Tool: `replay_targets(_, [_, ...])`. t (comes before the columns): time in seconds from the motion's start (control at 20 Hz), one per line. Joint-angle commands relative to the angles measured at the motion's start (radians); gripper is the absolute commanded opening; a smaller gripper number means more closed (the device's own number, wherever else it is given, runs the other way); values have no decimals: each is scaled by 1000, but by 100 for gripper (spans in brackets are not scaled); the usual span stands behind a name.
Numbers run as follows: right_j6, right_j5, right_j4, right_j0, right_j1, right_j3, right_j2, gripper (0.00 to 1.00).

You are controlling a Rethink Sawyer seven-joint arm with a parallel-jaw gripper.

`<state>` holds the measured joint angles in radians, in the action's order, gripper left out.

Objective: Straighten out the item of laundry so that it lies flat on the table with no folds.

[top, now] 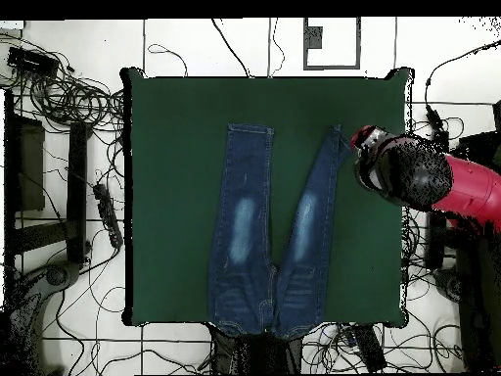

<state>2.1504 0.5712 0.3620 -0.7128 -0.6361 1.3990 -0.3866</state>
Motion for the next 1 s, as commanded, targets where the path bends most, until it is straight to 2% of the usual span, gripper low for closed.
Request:
replay_targets(0.05, [-142,24,-12,26,56,118,-142,100])
replay_targets(0.3, [-113,15,-3,40,51,120,-132,100])
replay_targets(0.7, [-16,-35,29,103,9,117,-61,100])
replay_targets(1.0, [-9,-43,36,121,15,99,-45,100])
